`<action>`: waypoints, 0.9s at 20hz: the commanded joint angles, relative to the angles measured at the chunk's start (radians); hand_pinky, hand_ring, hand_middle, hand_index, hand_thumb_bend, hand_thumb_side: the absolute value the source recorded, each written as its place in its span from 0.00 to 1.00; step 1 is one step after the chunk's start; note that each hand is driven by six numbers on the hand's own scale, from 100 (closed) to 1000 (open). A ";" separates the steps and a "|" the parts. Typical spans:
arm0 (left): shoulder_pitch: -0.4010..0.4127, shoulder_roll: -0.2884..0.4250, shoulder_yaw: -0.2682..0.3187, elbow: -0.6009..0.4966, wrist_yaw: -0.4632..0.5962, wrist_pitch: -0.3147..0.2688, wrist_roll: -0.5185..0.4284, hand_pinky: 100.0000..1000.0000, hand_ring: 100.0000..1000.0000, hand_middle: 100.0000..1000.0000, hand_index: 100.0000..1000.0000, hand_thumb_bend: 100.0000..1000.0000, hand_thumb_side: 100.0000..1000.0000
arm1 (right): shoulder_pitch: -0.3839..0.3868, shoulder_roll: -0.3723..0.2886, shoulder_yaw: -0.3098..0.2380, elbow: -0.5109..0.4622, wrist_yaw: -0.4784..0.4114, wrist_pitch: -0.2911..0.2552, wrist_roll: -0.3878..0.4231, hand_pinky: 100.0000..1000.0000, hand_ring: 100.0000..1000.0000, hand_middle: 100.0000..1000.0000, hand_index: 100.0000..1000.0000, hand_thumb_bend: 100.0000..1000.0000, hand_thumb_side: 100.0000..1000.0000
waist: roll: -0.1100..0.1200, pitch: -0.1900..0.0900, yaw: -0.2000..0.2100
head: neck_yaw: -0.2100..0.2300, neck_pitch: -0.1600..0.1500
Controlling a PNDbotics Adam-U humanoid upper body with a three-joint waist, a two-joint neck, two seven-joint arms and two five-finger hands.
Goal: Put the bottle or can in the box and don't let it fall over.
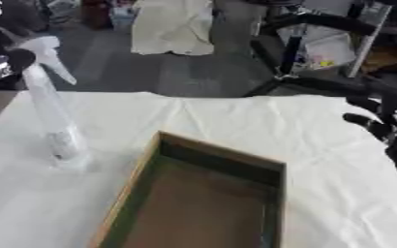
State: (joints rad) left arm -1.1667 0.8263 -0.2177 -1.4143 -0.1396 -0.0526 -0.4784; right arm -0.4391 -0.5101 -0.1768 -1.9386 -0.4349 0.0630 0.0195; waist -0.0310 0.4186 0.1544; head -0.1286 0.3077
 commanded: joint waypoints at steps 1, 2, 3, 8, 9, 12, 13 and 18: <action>-0.023 0.011 0.018 0.006 -0.010 -0.002 0.005 0.78 0.82 0.89 0.85 0.24 0.59 | -0.012 -0.033 -0.002 -0.006 0.004 -0.002 0.007 0.80 0.87 0.98 0.76 0.00 0.45 | 0.002 -0.015 -0.003 | 0.003 -0.013; -0.025 0.010 0.019 0.010 -0.011 -0.001 0.006 0.78 0.82 0.89 0.85 0.24 0.59 | -0.012 -0.033 -0.002 -0.006 0.005 -0.002 0.008 0.80 0.87 0.98 0.76 0.00 0.45 | 0.001 -0.014 -0.003 | 0.003 -0.013; -0.026 0.008 0.021 0.015 -0.012 -0.001 0.009 0.78 0.82 0.89 0.85 0.24 0.59 | -0.012 -0.033 -0.002 -0.006 0.005 -0.002 0.008 0.80 0.87 0.98 0.76 0.00 0.45 | 0.001 -0.012 -0.004 | 0.004 -0.013; -0.031 0.002 0.025 0.032 -0.021 -0.001 0.029 0.77 0.82 0.89 0.87 0.25 0.59 | -0.012 -0.034 -0.003 -0.004 0.008 -0.002 0.011 0.80 0.87 0.98 0.76 0.00 0.46 | 0.003 -0.007 -0.005 | 0.006 -0.016; -0.032 0.001 0.026 0.035 -0.023 -0.001 0.033 0.77 0.82 0.89 0.87 0.25 0.59 | -0.012 -0.034 -0.003 -0.004 0.008 -0.002 0.012 0.80 0.87 0.98 0.76 0.00 0.46 | 0.003 -0.006 -0.006 | 0.007 -0.017; -0.031 0.000 0.026 0.042 -0.032 -0.001 0.041 0.77 0.81 0.88 0.86 0.26 0.59 | -0.012 -0.034 -0.003 -0.003 0.009 -0.002 0.014 0.80 0.87 0.98 0.76 0.00 0.46 | 0.004 -0.002 -0.007 | 0.009 -0.022; -0.030 0.002 0.024 0.042 -0.035 -0.001 0.038 0.76 0.79 0.87 0.85 0.26 0.60 | -0.012 -0.034 -0.003 -0.003 0.009 -0.002 0.014 0.80 0.87 0.98 0.76 0.00 0.46 | 0.003 -0.001 -0.007 | 0.009 -0.023; -0.030 0.017 0.040 0.025 -0.018 0.006 0.023 0.76 0.79 0.88 0.85 0.26 0.61 | -0.007 -0.034 -0.004 -0.002 0.011 -0.001 0.017 0.80 0.87 0.98 0.76 0.00 0.47 | 0.003 0.000 -0.001 | 0.007 -0.011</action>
State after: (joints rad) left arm -1.1787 0.8100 -0.1991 -1.3720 -0.1670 -0.0493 -0.4550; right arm -0.4389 -0.5151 -0.1763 -1.9326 -0.4275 0.0641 0.0334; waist -0.0309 0.4402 0.1525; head -0.1232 0.3013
